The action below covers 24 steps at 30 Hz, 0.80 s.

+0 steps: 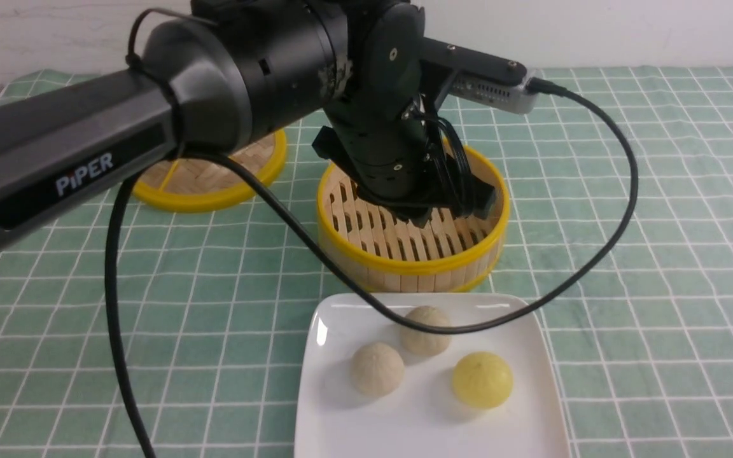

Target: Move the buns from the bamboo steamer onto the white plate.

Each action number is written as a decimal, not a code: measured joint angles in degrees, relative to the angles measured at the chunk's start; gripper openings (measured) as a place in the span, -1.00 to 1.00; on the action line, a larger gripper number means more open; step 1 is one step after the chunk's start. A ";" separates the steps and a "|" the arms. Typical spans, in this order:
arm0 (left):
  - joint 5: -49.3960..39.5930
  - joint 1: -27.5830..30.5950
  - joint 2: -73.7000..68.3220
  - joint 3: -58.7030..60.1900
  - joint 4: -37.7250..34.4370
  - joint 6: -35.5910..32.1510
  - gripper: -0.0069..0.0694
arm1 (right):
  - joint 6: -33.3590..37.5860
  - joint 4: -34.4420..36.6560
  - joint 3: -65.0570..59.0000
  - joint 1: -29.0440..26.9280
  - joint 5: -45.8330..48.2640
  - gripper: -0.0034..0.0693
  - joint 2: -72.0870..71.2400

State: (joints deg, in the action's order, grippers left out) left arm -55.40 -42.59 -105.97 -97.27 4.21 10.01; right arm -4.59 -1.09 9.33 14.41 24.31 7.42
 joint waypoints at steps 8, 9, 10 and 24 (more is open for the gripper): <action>-1.98 0.00 1.77 0.00 0.38 0.00 -0.75 | -0.06 -0.23 -9.93 -11.07 -1.41 -0.87 -7.96; -2.51 0.00 2.38 0.00 0.38 0.00 -0.79 | -0.06 -0.33 -9.91 -11.32 -1.47 -0.86 -7.96; -2.97 0.00 2.91 0.00 0.38 0.00 -0.80 | -0.11 -0.64 -9.91 -11.54 -1.53 -0.86 -7.96; -15.68 -0.51 25.54 1.13 5.22 -1.13 -0.81 | -0.05 -0.93 -9.94 -11.81 -1.59 -0.82 -7.97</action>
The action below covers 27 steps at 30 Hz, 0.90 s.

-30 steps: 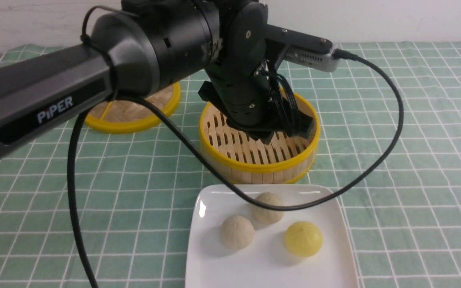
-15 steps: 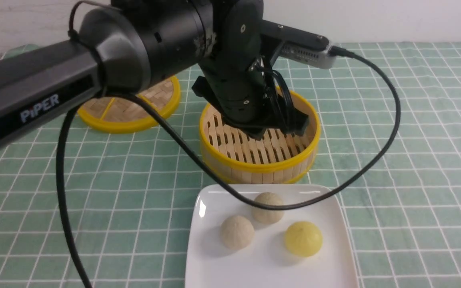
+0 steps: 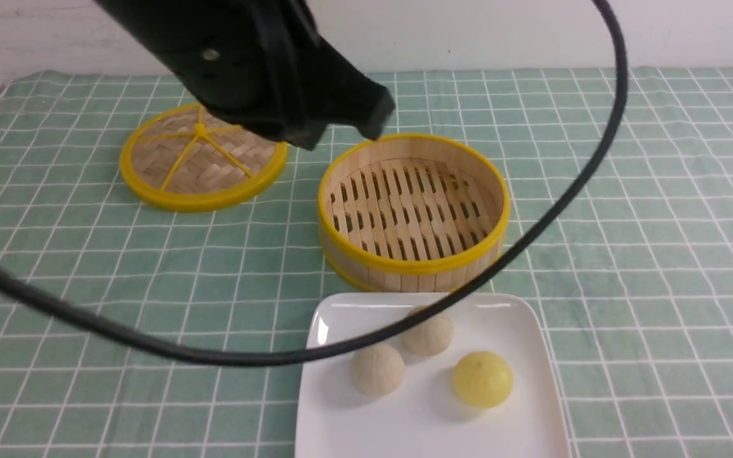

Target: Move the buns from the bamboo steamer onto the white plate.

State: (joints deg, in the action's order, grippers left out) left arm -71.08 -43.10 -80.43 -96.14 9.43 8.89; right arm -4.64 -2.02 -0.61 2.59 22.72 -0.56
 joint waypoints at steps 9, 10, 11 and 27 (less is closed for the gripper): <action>1.50 0.00 22.35 25.18 -1.68 1.30 -0.81 | 0.00 0.00 0.00 0.00 0.00 -0.82 0.00; 3.86 0.00 25.50 31.10 -2.47 1.30 -0.81 | 0.00 0.00 0.00 0.00 0.00 -0.81 0.00; 7.36 0.00 28.69 36.18 -3.34 1.62 -0.81 | 0.00 0.00 0.00 0.00 0.00 -0.81 0.00; 53.92 0.00 54.14 75.97 -9.43 8.79 -0.79 | 0.04 0.00 0.00 0.00 0.00 -0.73 0.00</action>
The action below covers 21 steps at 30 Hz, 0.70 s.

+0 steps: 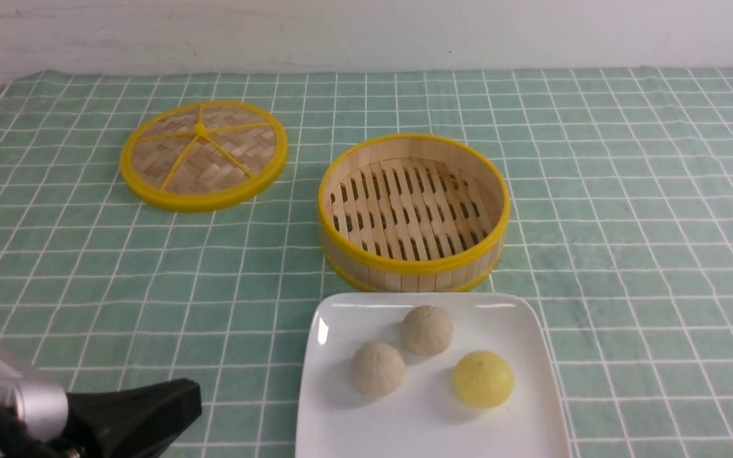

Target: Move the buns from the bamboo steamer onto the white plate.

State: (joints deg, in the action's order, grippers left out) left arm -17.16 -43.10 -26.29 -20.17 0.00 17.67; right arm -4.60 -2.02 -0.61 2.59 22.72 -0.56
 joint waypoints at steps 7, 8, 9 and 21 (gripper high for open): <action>-0.01 0.00 -0.05 1.82 0.00 -0.11 -0.77 | 0.00 -0.06 0.00 0.00 0.00 -0.70 0.00; -0.07 0.00 -0.05 1.82 0.00 -0.11 -0.77 | 0.00 -0.06 0.00 0.00 0.00 -0.69 0.00; -0.07 0.00 -0.05 1.82 0.00 -0.11 -0.77 | 0.00 -0.06 0.00 0.00 0.00 -0.69 0.00; -0.44 0.00 3.56 1.82 6.28 0.06 -0.76 | 0.00 -0.06 0.00 0.00 0.00 -0.64 0.00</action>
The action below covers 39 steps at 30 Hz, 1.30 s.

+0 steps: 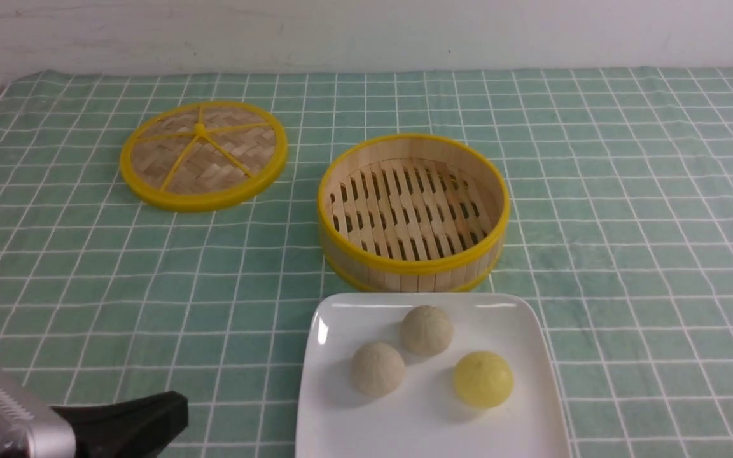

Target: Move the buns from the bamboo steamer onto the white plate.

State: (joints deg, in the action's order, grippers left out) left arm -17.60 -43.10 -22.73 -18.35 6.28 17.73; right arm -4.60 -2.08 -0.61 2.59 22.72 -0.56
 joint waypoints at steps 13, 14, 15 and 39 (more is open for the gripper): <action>-4.01 28.66 18.29 6.30 2.29 0.96 -0.72 | -0.19 -0.08 0.00 0.00 0.00 -0.60 0.00; -3.89 30.82 18.81 7.49 2.29 1.10 -0.72 | -0.19 -0.08 0.00 0.00 0.00 -0.60 0.00; -3.71 32.84 19.13 8.69 2.23 1.15 -0.72 | -0.19 -0.08 0.00 0.00 0.00 -0.60 0.00; -3.35 42.75 23.39 19.84 1.91 1.25 -0.68 | -0.19 -0.08 0.00 0.00 0.00 -0.52 0.00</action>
State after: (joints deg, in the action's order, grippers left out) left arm -20.95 -0.34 0.66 1.49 8.18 18.99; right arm -4.79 -2.16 -0.61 2.59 22.72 -0.56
